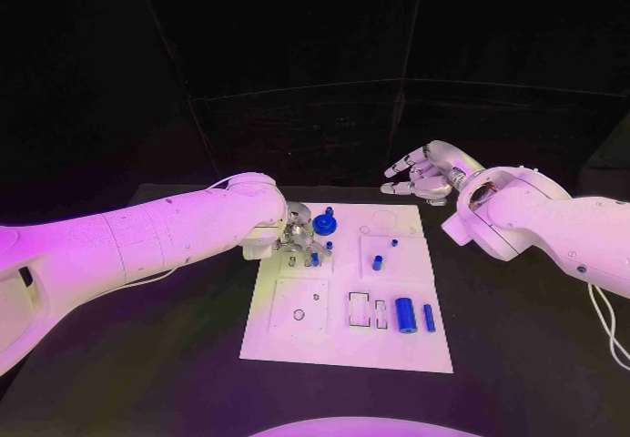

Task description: Assemble the parts on the task board

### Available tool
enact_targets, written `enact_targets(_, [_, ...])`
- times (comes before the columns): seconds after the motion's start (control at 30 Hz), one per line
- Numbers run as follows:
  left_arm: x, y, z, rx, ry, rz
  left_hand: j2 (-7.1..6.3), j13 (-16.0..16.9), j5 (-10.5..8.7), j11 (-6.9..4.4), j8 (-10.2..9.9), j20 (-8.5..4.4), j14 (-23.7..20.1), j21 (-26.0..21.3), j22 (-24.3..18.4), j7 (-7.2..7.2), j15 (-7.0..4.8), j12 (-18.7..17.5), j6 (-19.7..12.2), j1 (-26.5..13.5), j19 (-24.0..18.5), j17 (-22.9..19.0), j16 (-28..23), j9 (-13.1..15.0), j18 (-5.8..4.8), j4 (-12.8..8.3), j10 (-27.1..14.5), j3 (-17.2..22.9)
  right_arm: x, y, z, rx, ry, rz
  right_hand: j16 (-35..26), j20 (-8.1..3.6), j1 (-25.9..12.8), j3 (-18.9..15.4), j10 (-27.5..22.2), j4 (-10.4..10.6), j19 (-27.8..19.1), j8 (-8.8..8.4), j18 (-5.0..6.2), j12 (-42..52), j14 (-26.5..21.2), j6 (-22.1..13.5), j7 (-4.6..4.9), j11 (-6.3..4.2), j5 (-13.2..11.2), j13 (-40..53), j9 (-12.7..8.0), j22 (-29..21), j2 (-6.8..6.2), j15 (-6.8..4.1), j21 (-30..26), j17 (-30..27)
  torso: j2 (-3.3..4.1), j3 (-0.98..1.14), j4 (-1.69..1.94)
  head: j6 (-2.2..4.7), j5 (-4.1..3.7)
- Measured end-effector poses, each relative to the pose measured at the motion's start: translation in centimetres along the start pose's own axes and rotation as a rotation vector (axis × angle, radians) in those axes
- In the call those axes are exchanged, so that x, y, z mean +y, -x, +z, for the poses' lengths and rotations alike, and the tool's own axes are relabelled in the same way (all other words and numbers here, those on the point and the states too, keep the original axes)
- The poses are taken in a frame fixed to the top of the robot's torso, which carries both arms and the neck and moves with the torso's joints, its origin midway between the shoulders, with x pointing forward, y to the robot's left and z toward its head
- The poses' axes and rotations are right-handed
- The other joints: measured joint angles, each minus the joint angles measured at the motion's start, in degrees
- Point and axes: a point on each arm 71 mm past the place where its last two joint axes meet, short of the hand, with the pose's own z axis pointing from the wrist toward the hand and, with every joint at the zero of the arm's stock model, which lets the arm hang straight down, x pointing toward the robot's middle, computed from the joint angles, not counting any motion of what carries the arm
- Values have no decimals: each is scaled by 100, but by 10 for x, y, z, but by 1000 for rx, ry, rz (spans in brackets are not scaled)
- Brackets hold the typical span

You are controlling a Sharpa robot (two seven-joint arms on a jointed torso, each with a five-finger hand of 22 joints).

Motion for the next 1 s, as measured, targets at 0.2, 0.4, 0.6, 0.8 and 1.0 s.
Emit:
enact_targets(0.2, [-1,-1,0,5,-2,3,122,5,0,0,67,0,0,0,8,-21,0,26,-61,159,-1,0,0,65,0,-60,0,28,1,-1,1,2,1,0,0,0,0,0,0,0,0,0,0,0,0,0,0,0,0,-7,-5,-1,0,0,0,0,0,-1,0,-6,7])
enact_targets(0.4, [-2,-1,0,11,-3,1,362,5,0,0,133,1,21,0,7,-11,-21,26,-133,570,-1,0,0,147,-1,-368,0,304,1,-1,1,2,1,-3,0,0,13,0,0,0,0,0,0,0,0,0,0,0,21,-6,-5,-5,13,0,0,0,-1,0,1,-16,7])
enact_targets(0.6, [-2,-2,0,18,-5,1,346,4,0,0,161,1,21,0,25,-1,-21,49,-143,604,-1,0,0,165,0,-420,0,356,1,-1,1,3,1,-6,0,0,24,0,0,0,0,0,0,0,0,0,0,0,30,-6,-5,-5,24,0,0,-1,-1,1,1,-26,8])
enact_targets(0.8, [-2,-2,1,26,-5,3,346,11,0,0,161,1,21,0,24,-1,-21,55,-143,604,-1,0,0,172,0,-451,0,356,1,-1,2,4,0,-7,0,0,24,0,0,0,0,0,0,0,0,0,0,0,30,-6,-5,-5,24,0,0,-1,-1,3,1,-32,8])
enact_targets(1.0, [-2,-2,1,32,-5,5,400,10,0,-10,184,-19,21,21,31,-53,-21,55,-195,864,-23,0,0,202,0,-666,-11,539,1,-2,2,5,1,-8,0,0,24,0,0,0,0,0,0,0,0,0,0,0,30,-5,-5,-5,24,0,0,-1,-1,3,0,-44,2])
